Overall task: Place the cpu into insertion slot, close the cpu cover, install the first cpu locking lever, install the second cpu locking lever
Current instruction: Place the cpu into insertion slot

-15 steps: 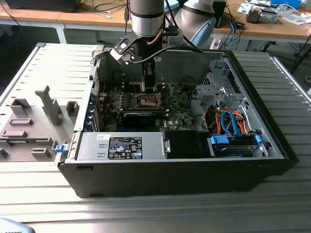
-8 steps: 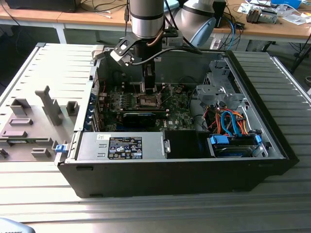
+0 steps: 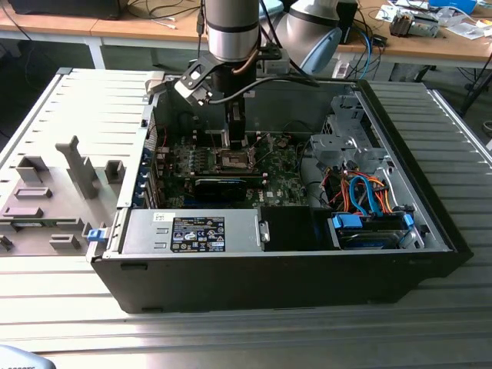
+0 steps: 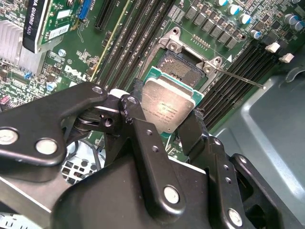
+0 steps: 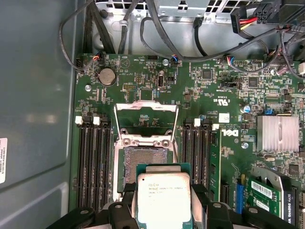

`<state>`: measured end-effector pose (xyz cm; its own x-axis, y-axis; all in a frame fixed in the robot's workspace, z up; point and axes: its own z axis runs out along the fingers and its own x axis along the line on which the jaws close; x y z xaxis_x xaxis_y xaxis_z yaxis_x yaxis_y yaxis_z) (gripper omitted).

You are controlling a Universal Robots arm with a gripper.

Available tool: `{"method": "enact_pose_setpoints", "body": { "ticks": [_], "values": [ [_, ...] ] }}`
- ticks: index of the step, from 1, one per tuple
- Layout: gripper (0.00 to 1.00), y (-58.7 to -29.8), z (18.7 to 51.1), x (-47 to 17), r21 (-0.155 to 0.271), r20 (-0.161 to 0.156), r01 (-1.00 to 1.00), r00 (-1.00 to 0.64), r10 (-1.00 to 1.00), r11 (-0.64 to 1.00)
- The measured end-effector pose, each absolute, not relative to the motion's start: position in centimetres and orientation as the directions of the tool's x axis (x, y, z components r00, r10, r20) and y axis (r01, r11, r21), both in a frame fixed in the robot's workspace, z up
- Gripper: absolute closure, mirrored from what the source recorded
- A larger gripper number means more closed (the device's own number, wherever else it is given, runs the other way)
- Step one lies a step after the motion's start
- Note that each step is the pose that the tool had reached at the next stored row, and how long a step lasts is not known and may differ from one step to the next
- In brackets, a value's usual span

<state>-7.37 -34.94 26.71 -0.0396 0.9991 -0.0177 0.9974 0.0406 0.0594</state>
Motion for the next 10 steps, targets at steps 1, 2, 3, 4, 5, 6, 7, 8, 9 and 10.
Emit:
{"method": "enact_pose_setpoints", "body": {
  "ticks": [1, 2, 3, 4, 5, 6, 7, 8, 9, 10],
  "values": [
    [0.45, -34.94, 26.69, -7.38, 0.059, -0.018, 0.997, -0.04, 0.999, 0.041],
    [0.45, -34.94, 26.68, -7.38, 0.059, -0.018, 0.997, -0.04, 0.999, 0.041],
    [0.45, -34.94, 26.65, -7.38, 0.059, -0.018, 0.997, -0.04, 0.999, 0.041],
    [0.45, -34.94, 26.62, -7.37, 0.059, -0.018, 0.997, -0.04, 0.999, 0.041],
    [0.45, -34.94, 26.61, -7.38, 0.059, -0.018, 0.997, -0.04, 0.999, 0.041],
    [0.45, -34.94, 26.6, -7.38, 0.059, -0.018, 0.997, -0.04, 0.999, 0.041],
    [0.45, -34.94, 26.57, -7.37, 0.059, -0.018, 0.997, -0.04, 0.999, 0.041],
    [0.45, -34.94, 26.55, -7.38, 0.059, -0.018, 0.997, -0.04, 0.999, 0.041],
    [0.45, -34.94, 26.43, -7.37, 0.059, -0.018, 0.997, -0.04, 0.999, 0.041],
    [0.45, -34.94, 26.31, -7.38, 0.059, -0.018, 0.997, -0.04, 0.999, 0.041]
  ]
}}
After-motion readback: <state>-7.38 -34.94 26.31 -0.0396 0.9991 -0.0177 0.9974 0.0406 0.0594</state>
